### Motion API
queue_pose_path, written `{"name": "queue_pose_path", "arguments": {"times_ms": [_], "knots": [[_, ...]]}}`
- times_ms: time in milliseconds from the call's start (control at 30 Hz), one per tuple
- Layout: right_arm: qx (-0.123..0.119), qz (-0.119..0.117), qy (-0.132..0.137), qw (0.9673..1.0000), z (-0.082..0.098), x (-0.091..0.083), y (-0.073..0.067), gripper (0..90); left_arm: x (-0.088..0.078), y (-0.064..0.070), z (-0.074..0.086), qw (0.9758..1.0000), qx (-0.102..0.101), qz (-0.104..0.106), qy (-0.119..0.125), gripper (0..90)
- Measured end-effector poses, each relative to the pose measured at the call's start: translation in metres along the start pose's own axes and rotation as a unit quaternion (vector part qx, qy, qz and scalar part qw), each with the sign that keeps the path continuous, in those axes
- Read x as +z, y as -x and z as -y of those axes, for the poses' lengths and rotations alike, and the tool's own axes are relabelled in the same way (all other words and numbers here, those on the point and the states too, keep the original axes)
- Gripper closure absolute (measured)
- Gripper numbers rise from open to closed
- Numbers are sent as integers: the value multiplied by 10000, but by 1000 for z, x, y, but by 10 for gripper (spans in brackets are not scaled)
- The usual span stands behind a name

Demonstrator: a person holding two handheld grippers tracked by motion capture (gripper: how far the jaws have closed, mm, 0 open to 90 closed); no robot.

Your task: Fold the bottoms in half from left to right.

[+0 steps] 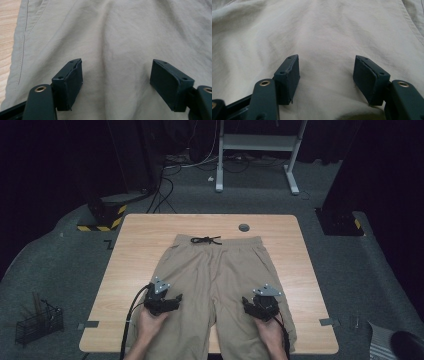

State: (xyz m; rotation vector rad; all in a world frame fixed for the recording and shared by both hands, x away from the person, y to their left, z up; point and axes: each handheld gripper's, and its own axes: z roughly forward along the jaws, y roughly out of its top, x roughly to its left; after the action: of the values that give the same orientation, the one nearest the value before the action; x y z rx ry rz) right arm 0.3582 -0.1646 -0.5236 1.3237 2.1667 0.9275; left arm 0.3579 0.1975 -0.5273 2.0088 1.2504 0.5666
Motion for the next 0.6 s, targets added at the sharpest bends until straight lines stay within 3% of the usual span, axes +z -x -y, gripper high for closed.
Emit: {"name": "queue_pose_path", "arguments": {"times_ms": [367, 533, 600], "knots": [[-18, -23, -1, 10000, 13, -14, -13, 372, -16, 9, 14, 10000, -29, 72, 25, 269], [-70, -147, -77, 9998, 11, -15, -12, 372, -18, 1, 10, 9990, -343, 294, -4, 308], [19, -271, -88, 9996, 6, -14, -8, 375, -18, -1, 5, 9988, -363, 335, 52, 305]]}}
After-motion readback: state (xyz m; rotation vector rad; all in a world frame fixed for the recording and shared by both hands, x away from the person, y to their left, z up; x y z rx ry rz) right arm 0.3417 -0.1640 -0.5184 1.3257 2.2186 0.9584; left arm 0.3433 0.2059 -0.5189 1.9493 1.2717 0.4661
